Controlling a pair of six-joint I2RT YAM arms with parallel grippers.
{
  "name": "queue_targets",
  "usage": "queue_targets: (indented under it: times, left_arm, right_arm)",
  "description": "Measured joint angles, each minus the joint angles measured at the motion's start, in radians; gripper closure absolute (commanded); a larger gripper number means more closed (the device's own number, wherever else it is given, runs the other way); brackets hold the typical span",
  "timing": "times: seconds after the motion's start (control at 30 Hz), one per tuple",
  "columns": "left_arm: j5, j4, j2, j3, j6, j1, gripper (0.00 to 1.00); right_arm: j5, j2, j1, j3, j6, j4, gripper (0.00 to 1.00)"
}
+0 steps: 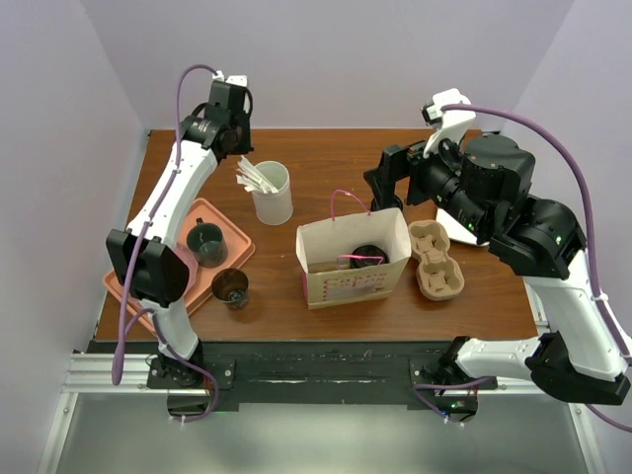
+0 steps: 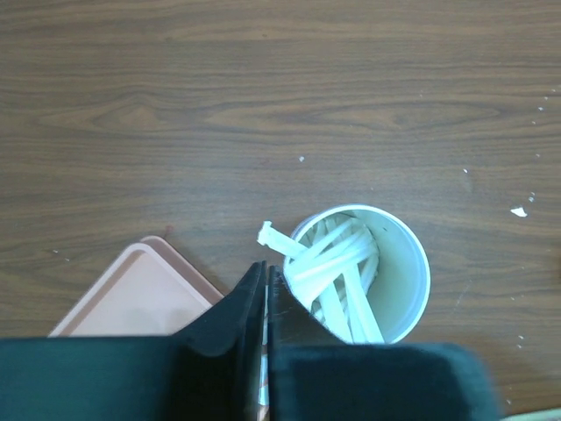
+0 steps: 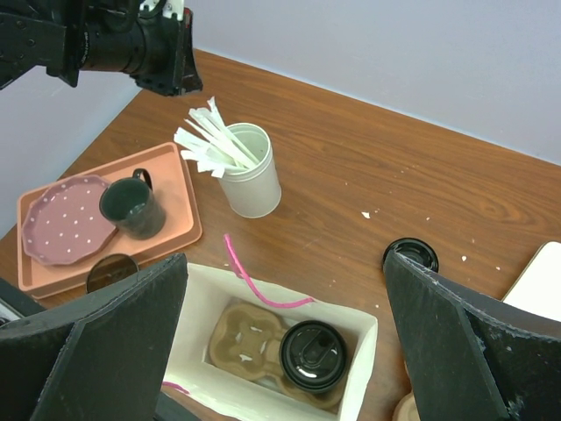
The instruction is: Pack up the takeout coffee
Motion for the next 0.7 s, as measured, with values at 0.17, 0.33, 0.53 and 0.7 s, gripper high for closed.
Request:
queue_targets:
  times: [0.17,0.33,0.53,0.7]
  left_arm:
    - [0.031,-0.005,-0.014,-0.042,-0.008,-0.012,0.71]
    - [0.055,0.000,-0.017,-0.075,0.026,-0.024,0.70]
    - [0.045,0.004,-0.016,-0.076,0.067,-0.024,0.68]
    - [0.034,0.018,-0.014,-0.098,0.092,-0.024,0.67]
  right_arm:
    - [-0.001,0.000,0.000,0.000,0.000,0.002,0.02]
    - [-0.001,0.000,0.000,0.000,0.000,0.002,0.02]
    - [0.000,0.000,0.000,0.000,-0.001,0.002,0.02]
    - [0.000,0.000,0.000,0.000,-0.005,0.002,0.02]
